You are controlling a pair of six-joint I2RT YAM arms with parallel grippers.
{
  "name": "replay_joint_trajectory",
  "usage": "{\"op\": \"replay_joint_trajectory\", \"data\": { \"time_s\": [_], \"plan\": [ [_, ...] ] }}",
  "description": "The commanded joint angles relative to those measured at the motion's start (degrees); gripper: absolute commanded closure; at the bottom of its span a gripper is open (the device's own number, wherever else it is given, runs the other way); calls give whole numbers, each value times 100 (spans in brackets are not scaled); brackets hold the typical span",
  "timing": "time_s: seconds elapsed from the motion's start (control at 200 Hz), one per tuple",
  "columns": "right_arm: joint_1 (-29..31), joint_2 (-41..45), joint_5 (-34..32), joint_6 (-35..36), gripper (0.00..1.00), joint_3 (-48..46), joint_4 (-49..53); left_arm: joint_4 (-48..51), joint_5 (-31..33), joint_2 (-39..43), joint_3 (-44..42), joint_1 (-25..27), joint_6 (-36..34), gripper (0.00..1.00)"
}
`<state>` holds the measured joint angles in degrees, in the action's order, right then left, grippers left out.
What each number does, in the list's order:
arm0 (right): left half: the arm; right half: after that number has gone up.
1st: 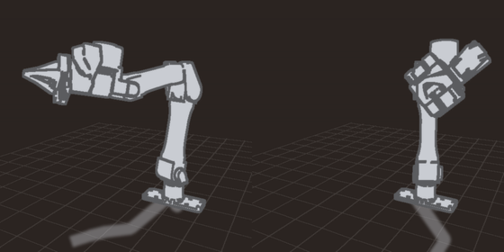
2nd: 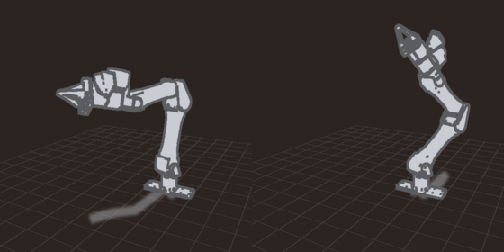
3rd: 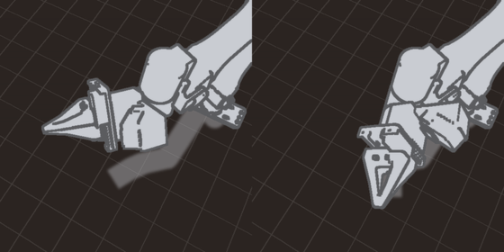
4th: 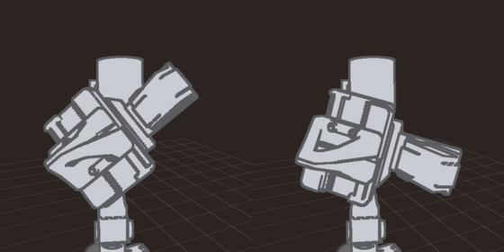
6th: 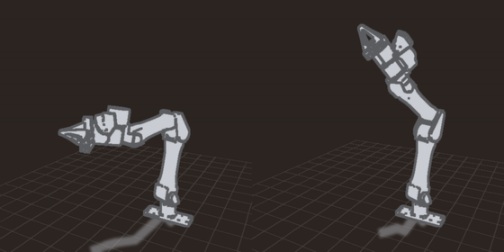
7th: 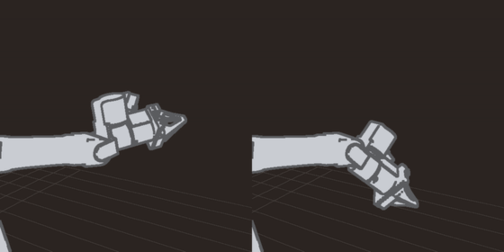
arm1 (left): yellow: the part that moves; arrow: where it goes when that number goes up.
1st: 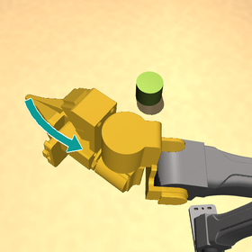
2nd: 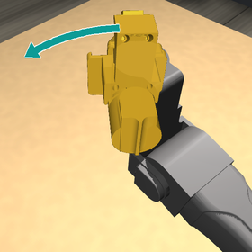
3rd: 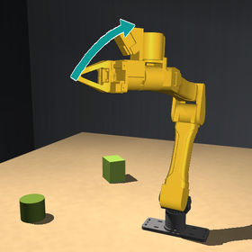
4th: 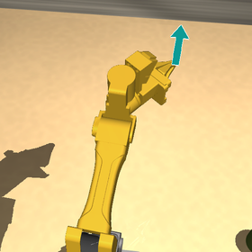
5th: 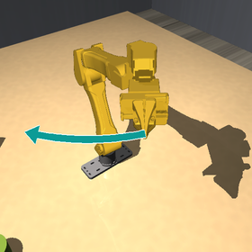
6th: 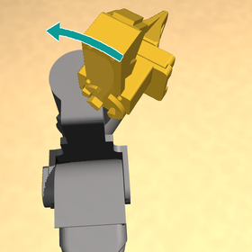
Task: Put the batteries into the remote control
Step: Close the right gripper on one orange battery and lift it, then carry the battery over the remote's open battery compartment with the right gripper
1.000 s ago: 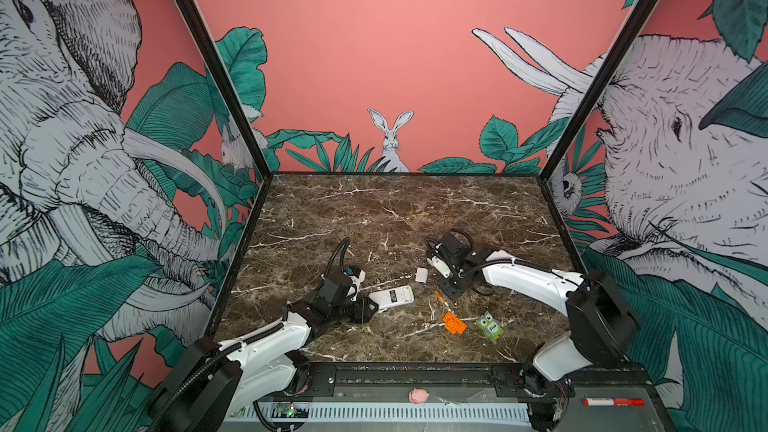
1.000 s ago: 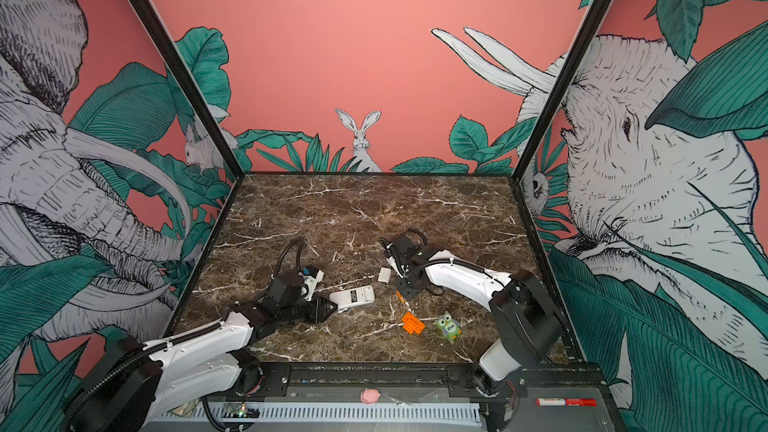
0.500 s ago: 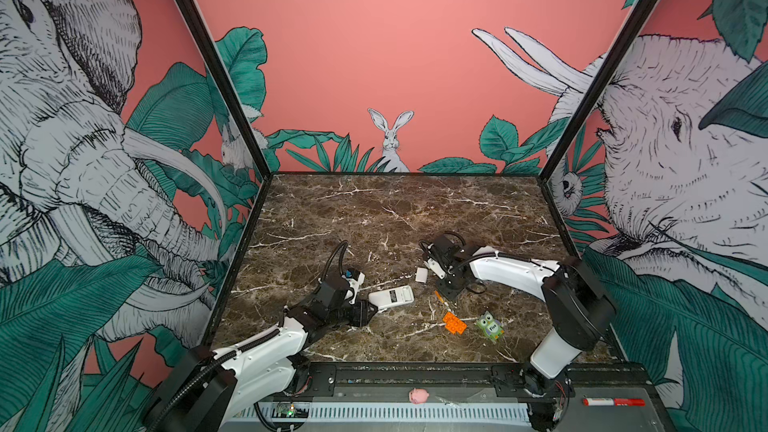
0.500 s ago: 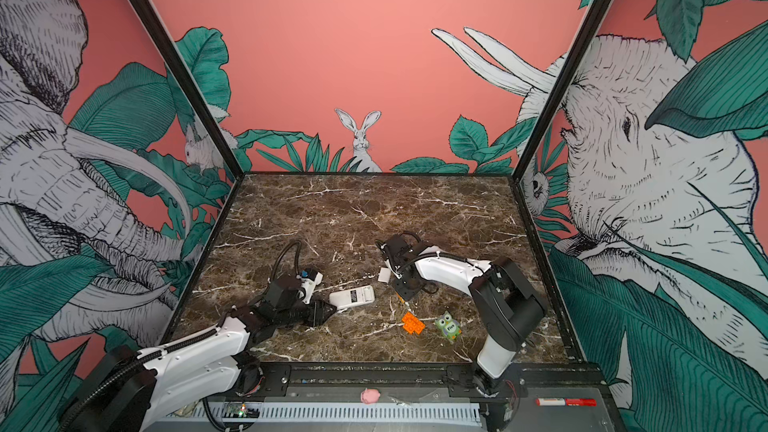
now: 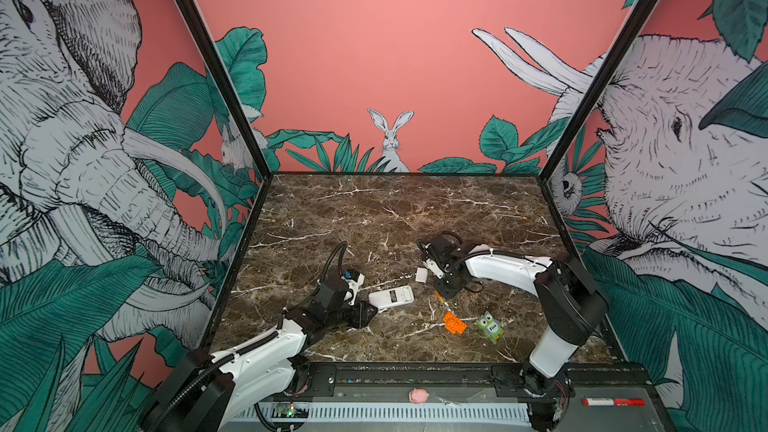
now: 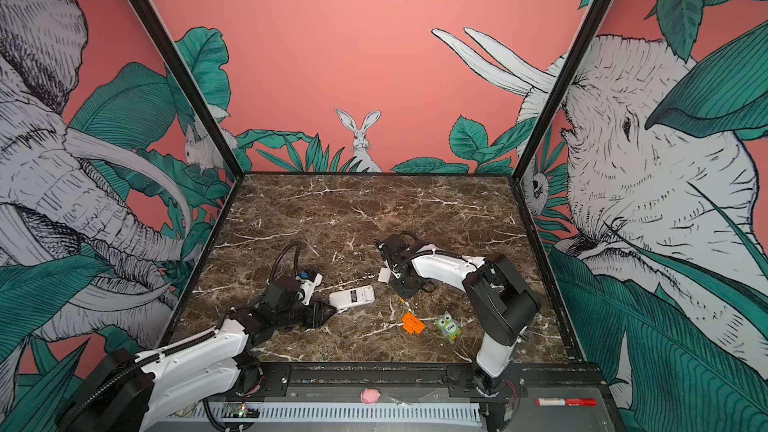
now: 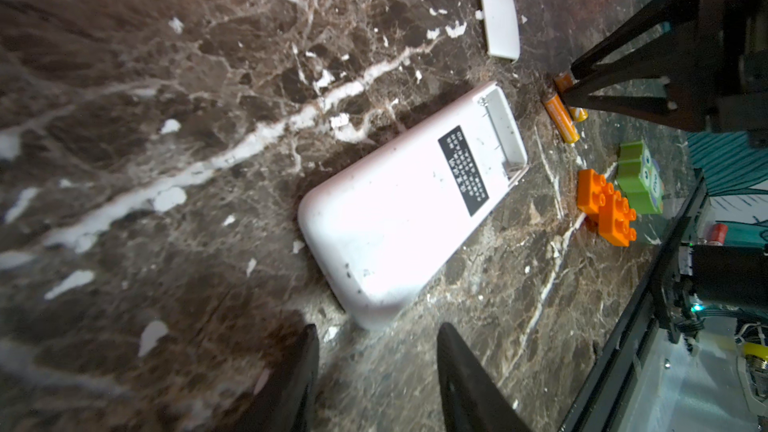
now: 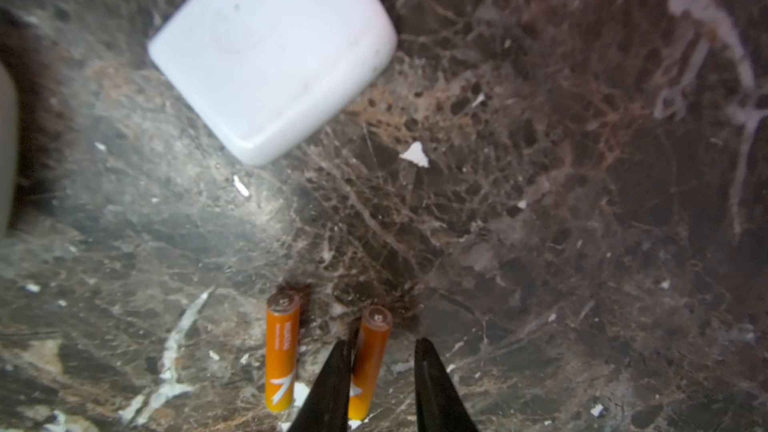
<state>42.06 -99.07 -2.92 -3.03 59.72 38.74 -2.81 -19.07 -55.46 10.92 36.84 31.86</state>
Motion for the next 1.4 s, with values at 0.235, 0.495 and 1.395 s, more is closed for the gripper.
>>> {"op": "replay_joint_trajectory", "data": {
  "time_s": [0.235,0.495,1.395],
  "plan": [
    [17,-319,-7,-31,81,214,349,159,-59,109,-148,8,-81,52],
    [16,-316,-18,-92,89,215,430,166,-70,188,-178,8,-76,52],
    [1006,584,441,-1126,100,741,-1266,167,-9,-8,-122,7,-63,52]
  ]
}}
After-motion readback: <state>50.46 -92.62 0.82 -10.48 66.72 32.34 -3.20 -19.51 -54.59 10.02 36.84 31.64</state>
